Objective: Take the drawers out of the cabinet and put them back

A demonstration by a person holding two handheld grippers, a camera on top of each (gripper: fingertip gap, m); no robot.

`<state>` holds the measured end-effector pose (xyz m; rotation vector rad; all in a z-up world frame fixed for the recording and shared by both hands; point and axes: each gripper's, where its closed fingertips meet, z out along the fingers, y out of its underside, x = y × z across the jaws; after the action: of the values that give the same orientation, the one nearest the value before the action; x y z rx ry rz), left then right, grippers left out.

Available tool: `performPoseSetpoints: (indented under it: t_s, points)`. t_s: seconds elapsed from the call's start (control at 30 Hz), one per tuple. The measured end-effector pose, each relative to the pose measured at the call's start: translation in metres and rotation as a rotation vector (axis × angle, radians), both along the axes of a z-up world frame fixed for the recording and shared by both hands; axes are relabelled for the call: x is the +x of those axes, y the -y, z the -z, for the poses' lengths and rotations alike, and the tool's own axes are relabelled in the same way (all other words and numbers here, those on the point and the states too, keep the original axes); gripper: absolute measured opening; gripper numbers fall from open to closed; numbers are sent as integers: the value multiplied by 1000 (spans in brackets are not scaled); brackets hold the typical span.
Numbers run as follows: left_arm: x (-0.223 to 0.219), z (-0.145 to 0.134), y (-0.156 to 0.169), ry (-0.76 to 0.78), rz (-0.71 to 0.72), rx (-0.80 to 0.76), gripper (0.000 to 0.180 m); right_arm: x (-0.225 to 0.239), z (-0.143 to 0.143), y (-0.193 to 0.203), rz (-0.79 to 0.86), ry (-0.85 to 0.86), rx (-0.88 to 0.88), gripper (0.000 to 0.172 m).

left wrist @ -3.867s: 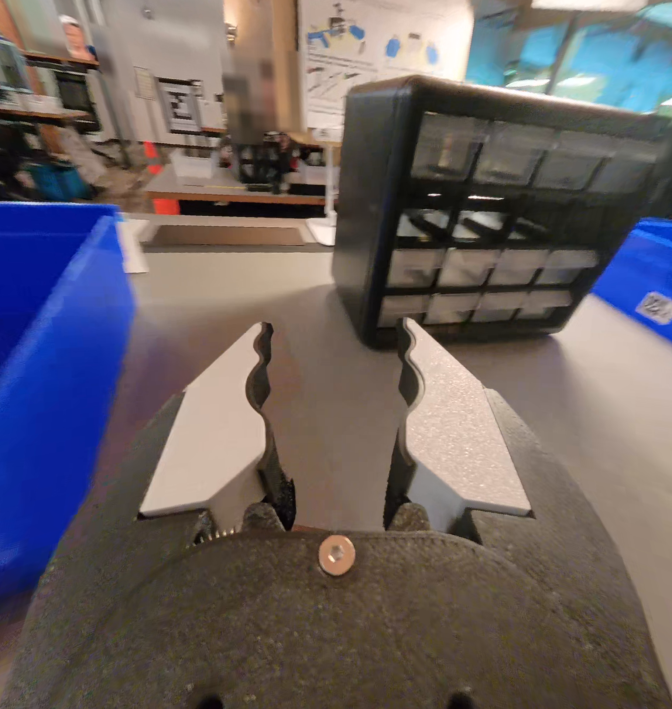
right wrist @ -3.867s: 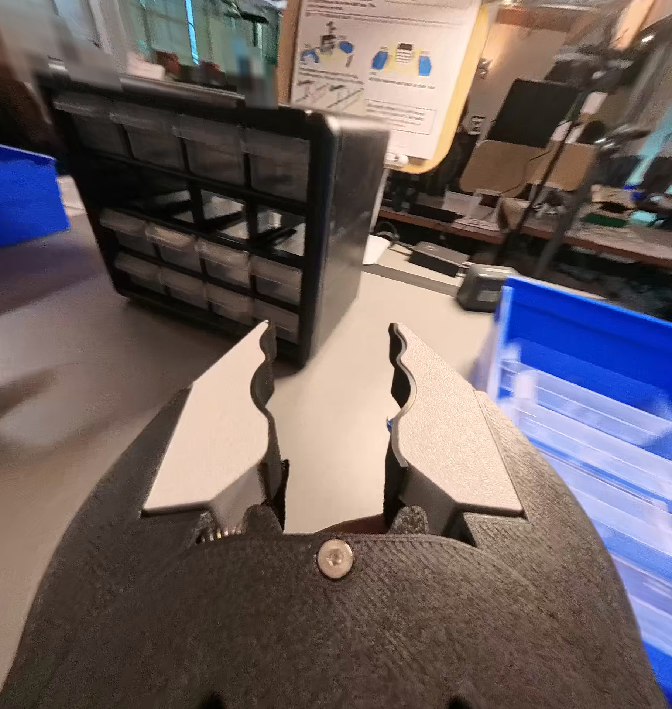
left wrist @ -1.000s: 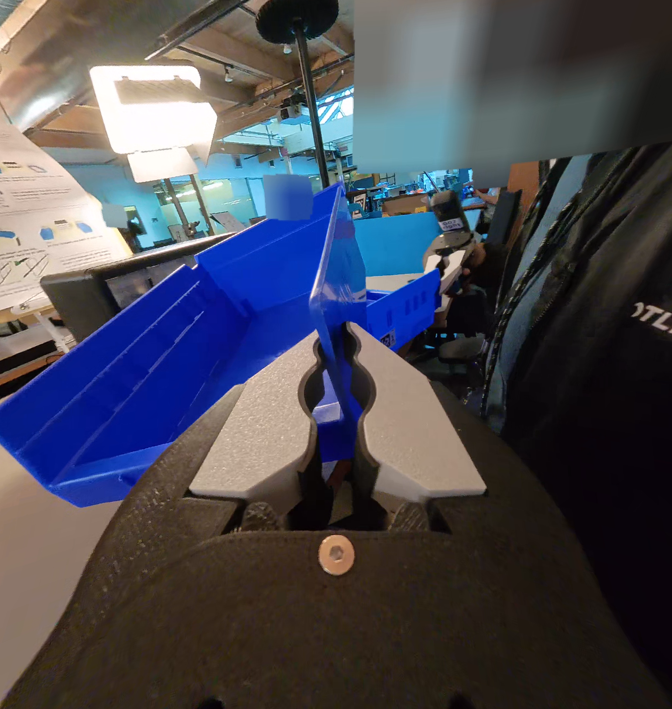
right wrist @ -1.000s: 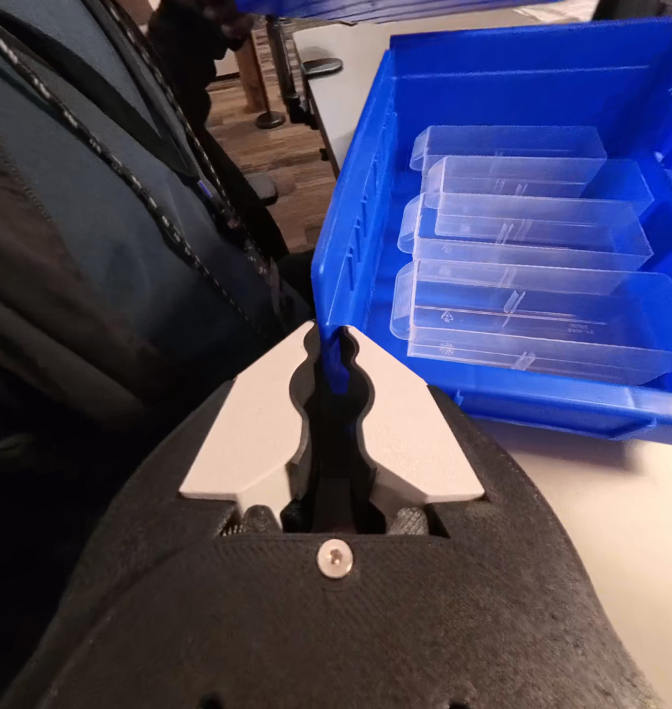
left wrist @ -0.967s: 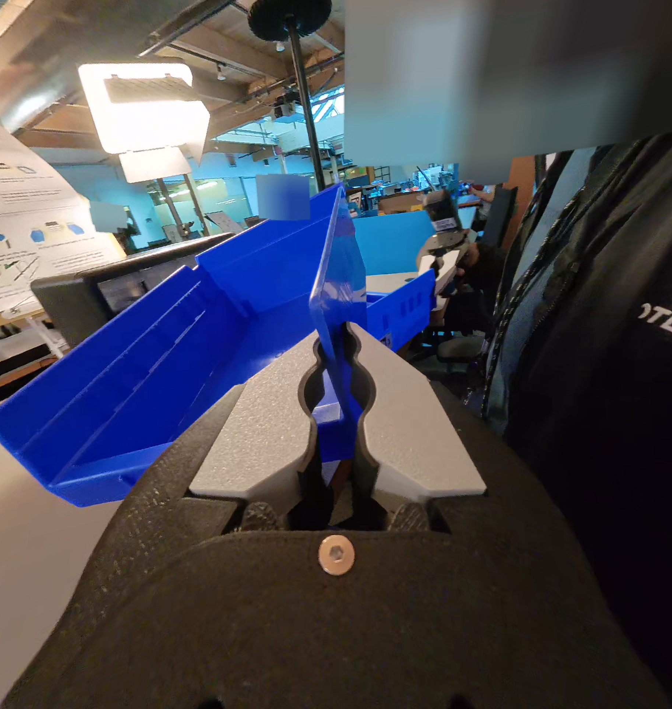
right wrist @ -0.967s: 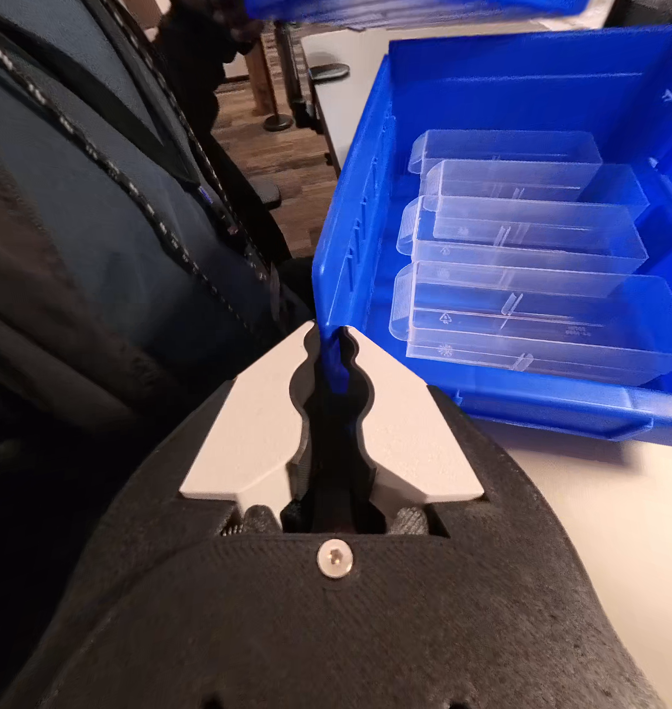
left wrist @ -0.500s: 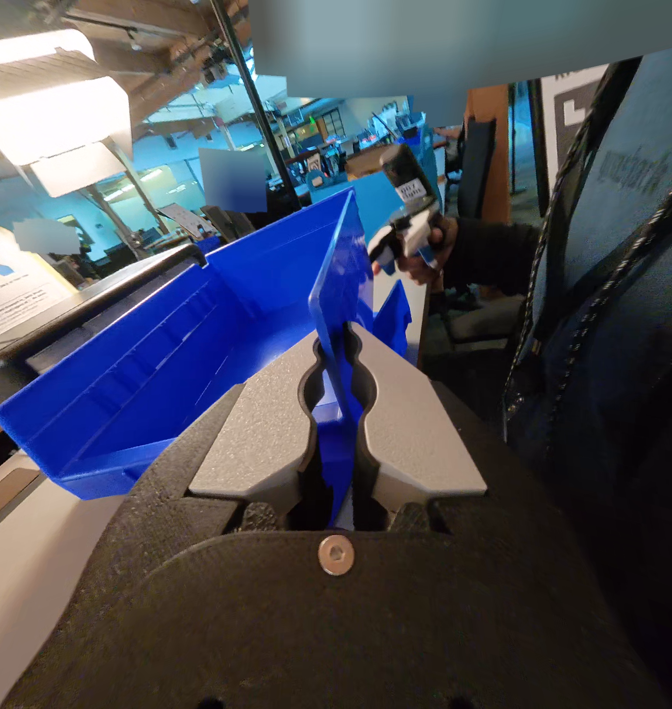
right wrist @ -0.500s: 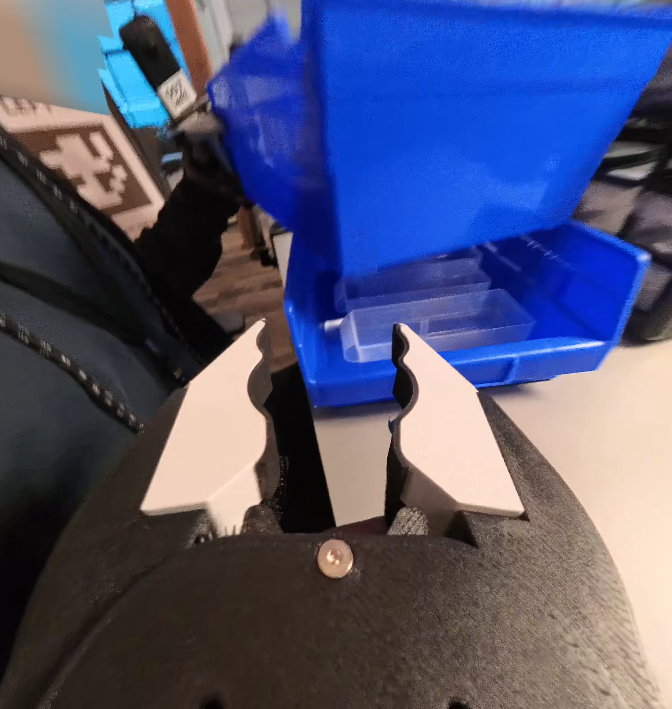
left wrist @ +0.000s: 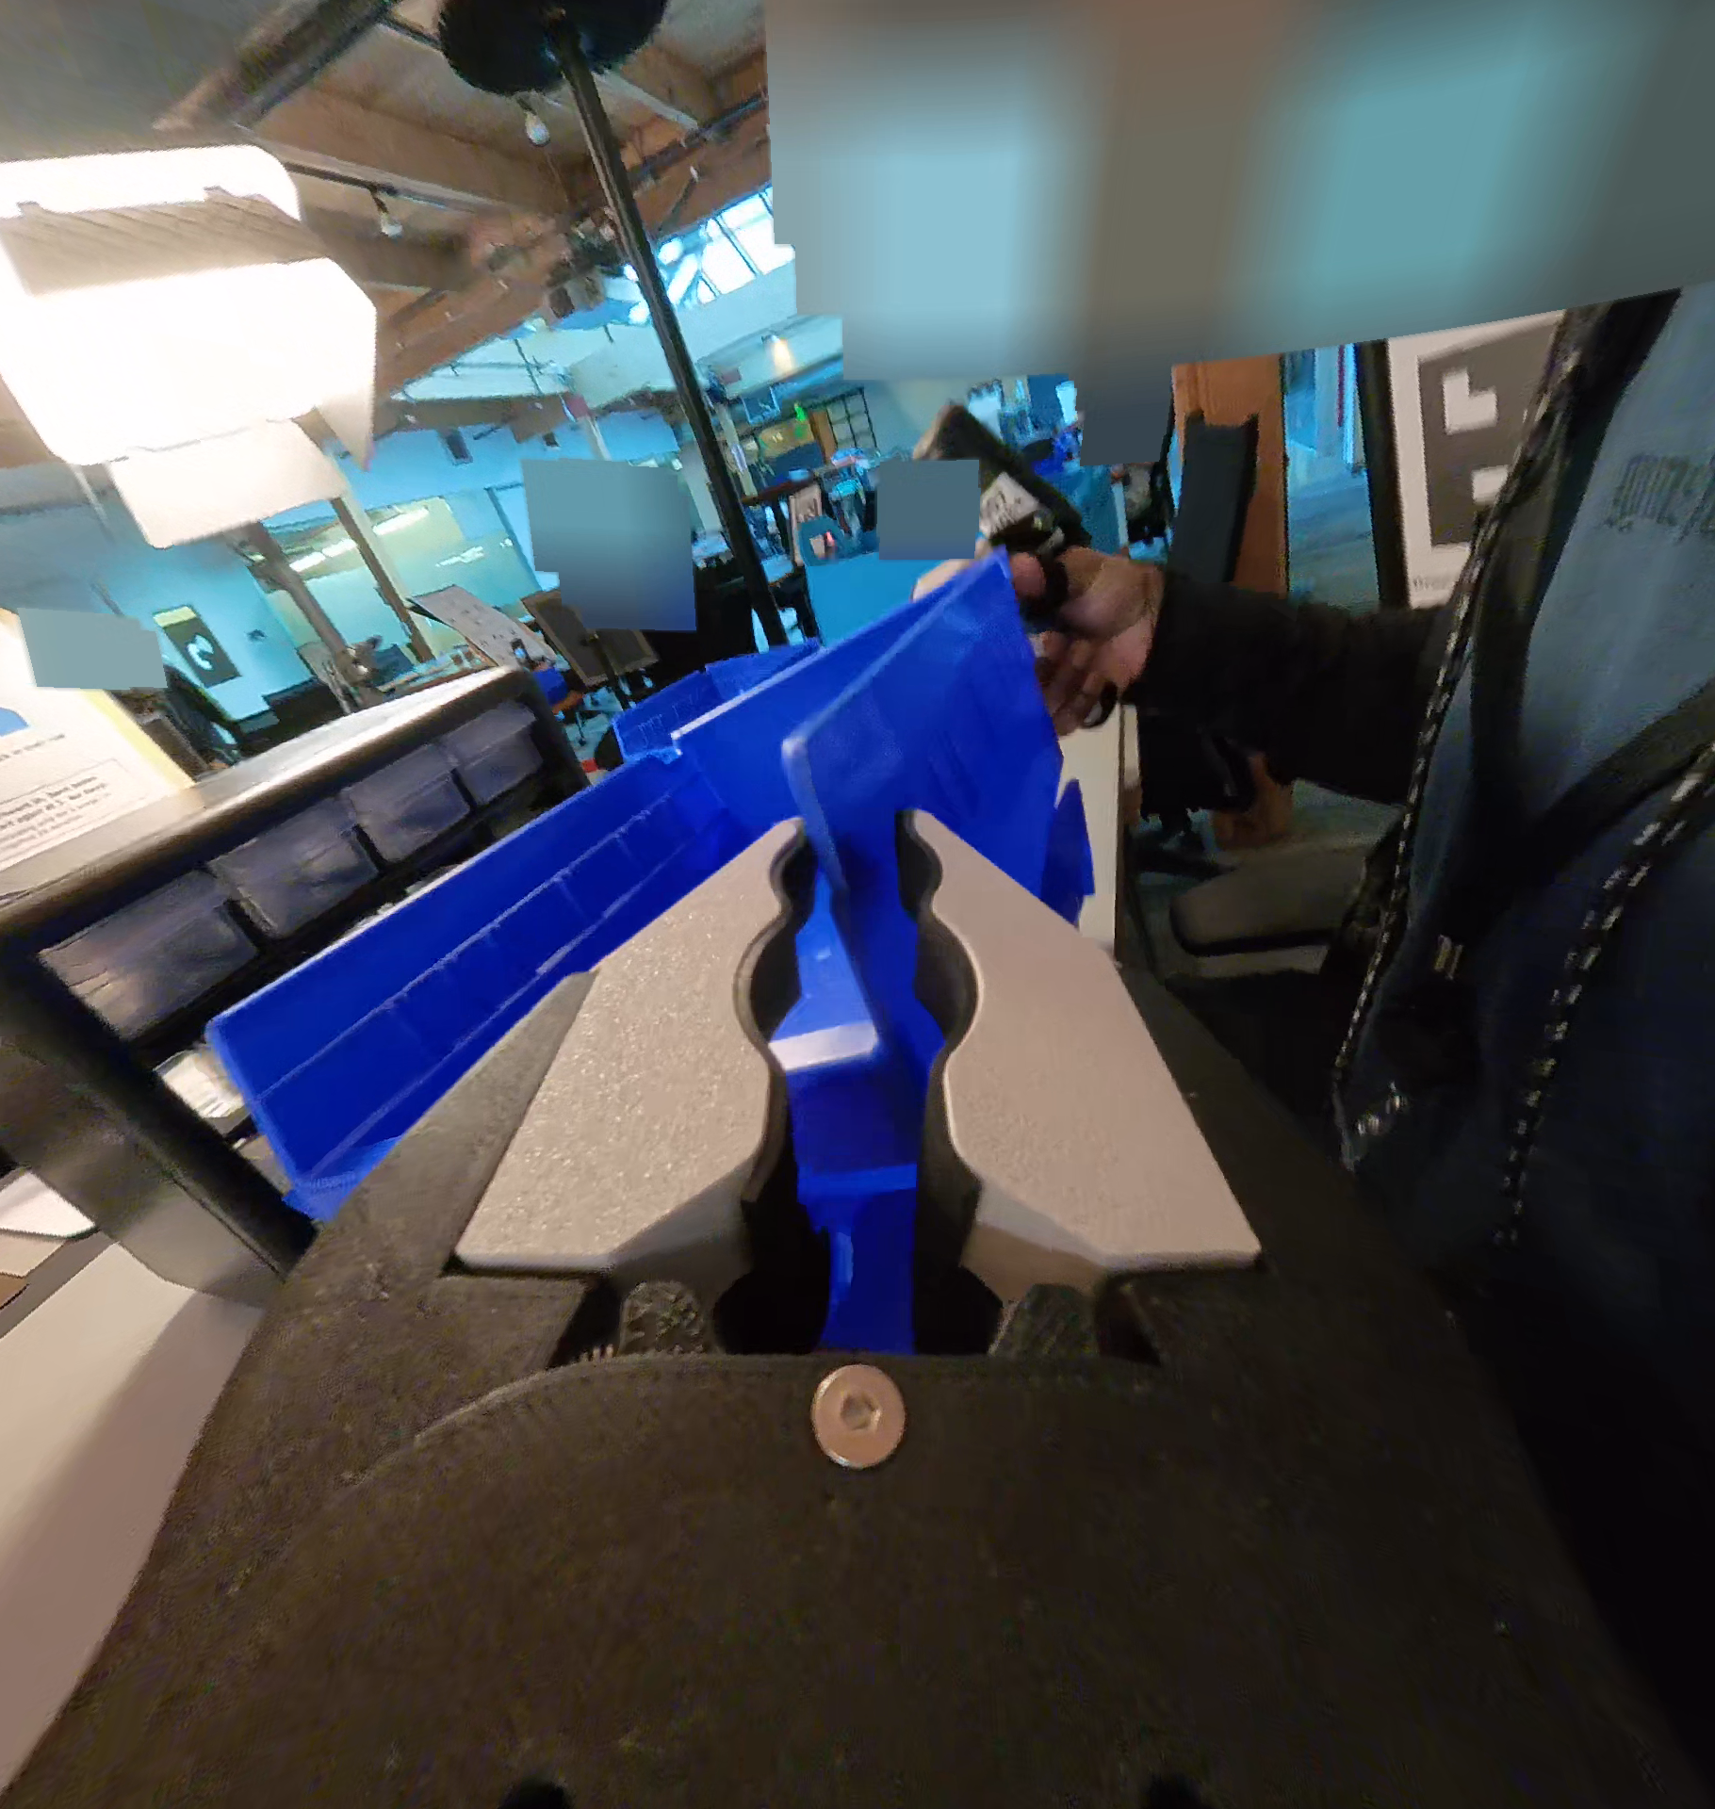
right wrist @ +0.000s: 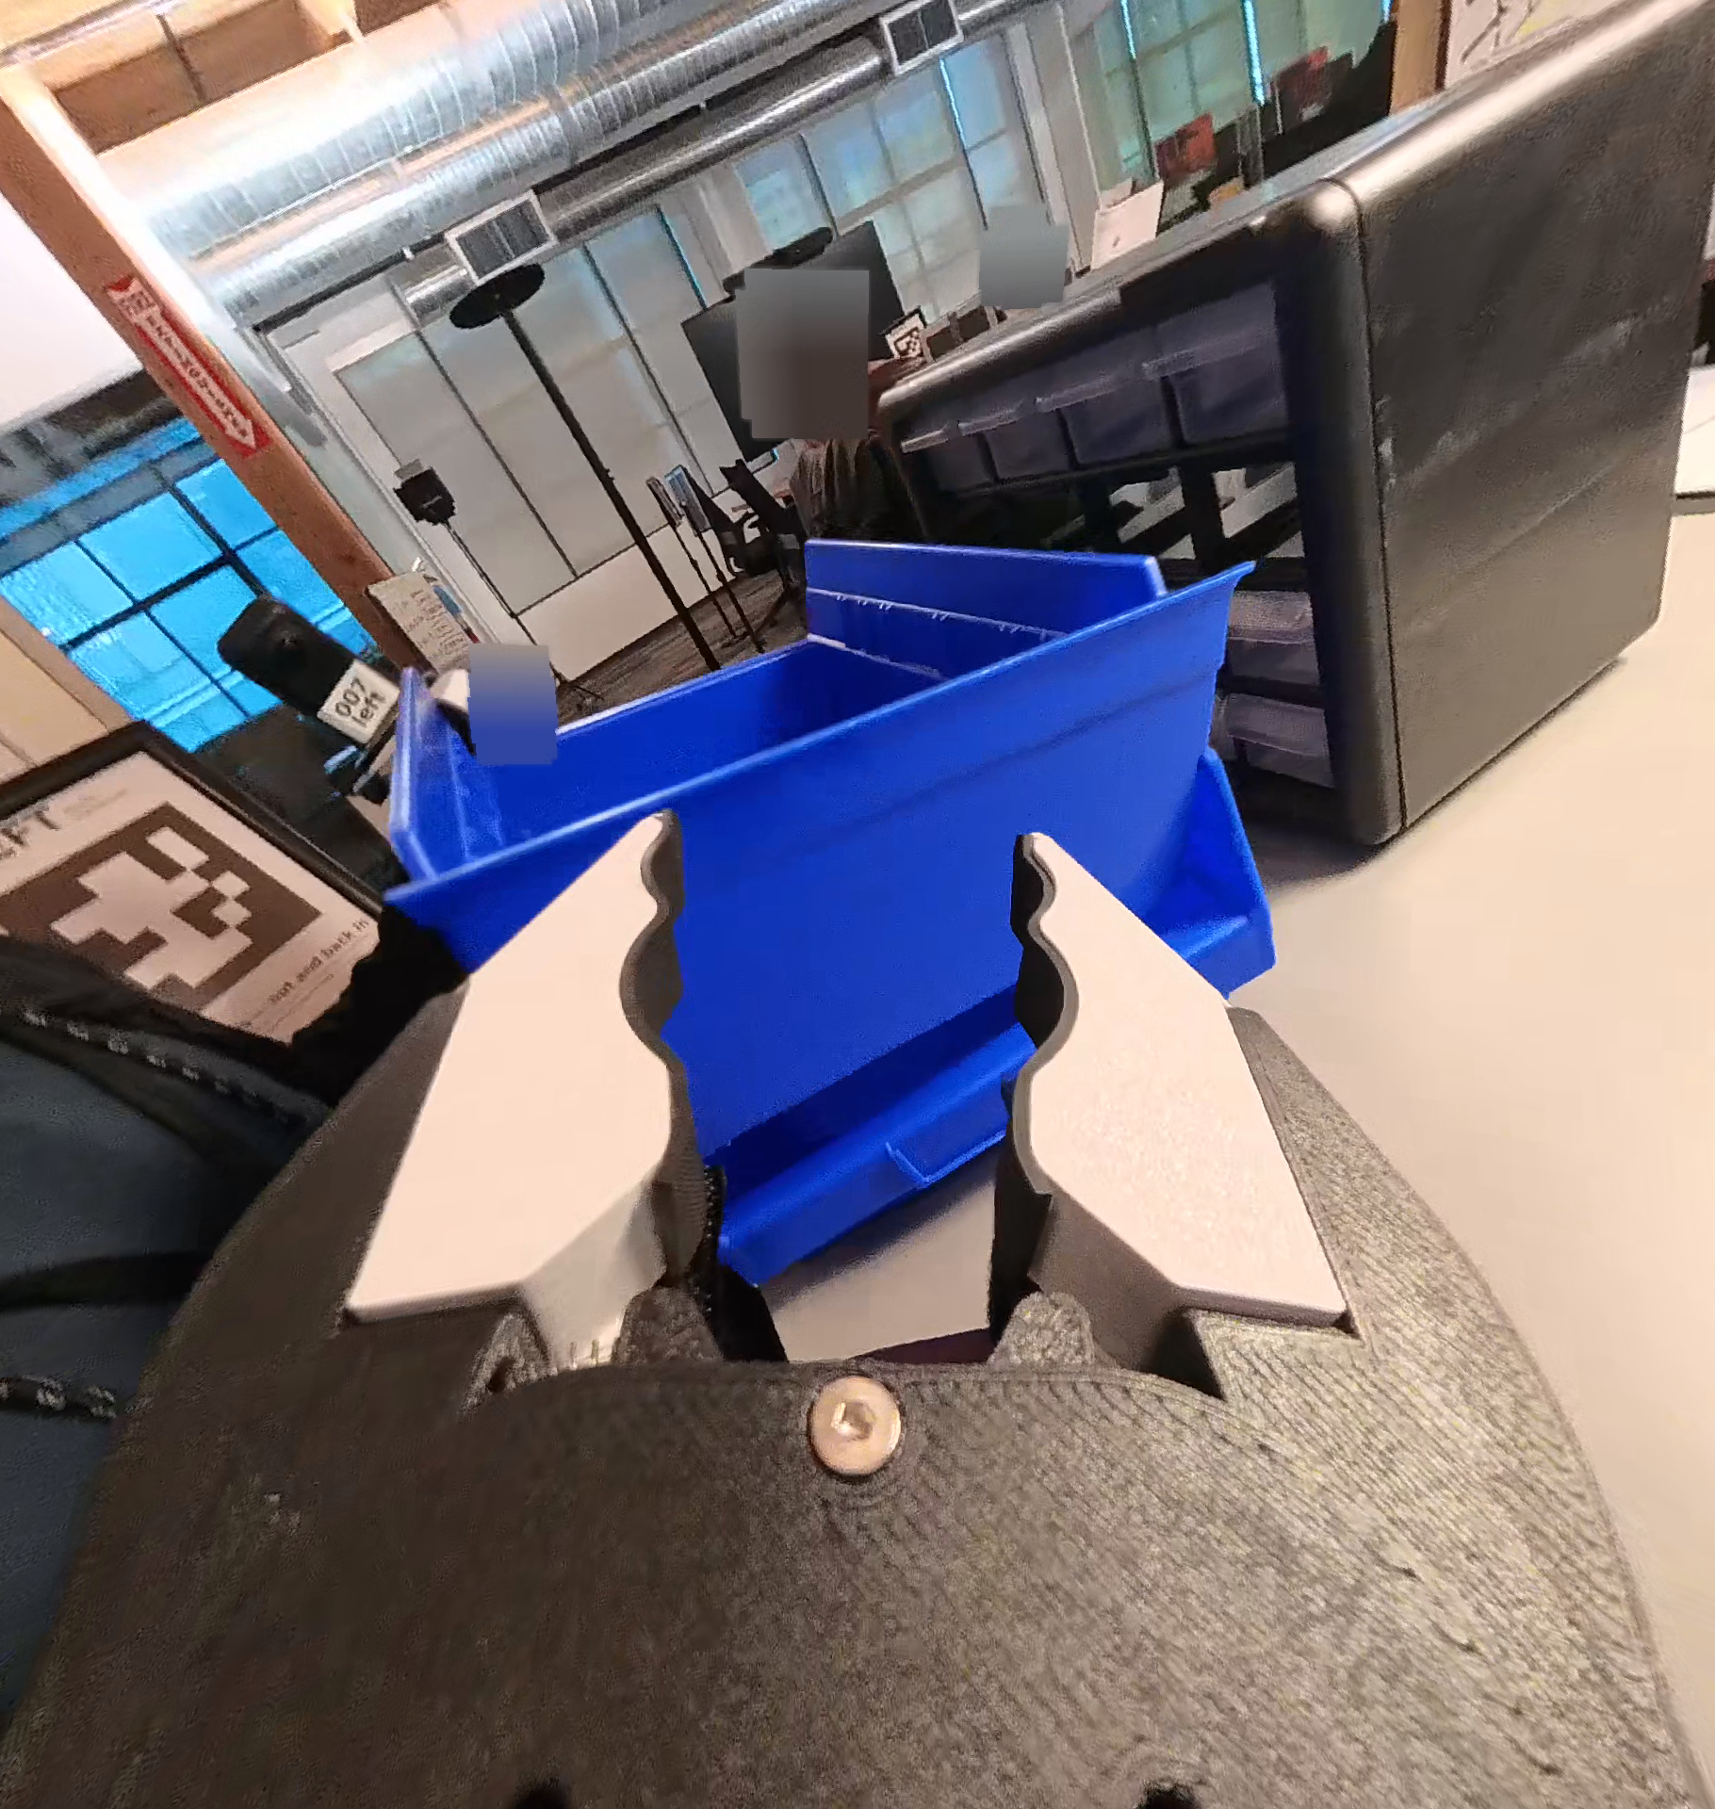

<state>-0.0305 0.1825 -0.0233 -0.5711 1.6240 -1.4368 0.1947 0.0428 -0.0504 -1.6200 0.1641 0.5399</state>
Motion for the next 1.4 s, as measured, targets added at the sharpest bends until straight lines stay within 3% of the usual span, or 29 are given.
performPoseSetpoints:
  t_s: [0.13,0.2,0.37,0.5,0.63,0.77,0.93,1.0,1.23,1.4]
  points:
    - [-15,-29,-33,64,-59,-193,40,15,3,-10,38,-19,-88,72]
    - [-18,-33,-62,39,-151,-303,41,18,5,-11,40,-13,-135,72]
    - [-6,1,-116,-174,-323,-531,45,38,3,-6,82,-25,-167,72]
    - [16,29,-129,-324,-281,-768,46,33,11,-11,27,-90,-155,73]
    - [33,40,-127,-403,-225,-855,49,30,-2,-13,11,-117,-97,76]
    - [46,45,-116,-478,-196,-841,52,30,-9,-20,16,-105,-103,78]
    - [61,42,-100,-525,-169,-818,56,13,4,-35,-35,-61,-195,77]
    - [68,39,-96,-530,-203,-776,60,6,-1,-38,-61,-50,-188,67]
    - [101,14,-66,-536,-271,-596,74,39,-17,-17,80,50,-200,44]
    - [137,27,-28,-644,-239,-435,74,92,-5,13,247,31,-257,22]
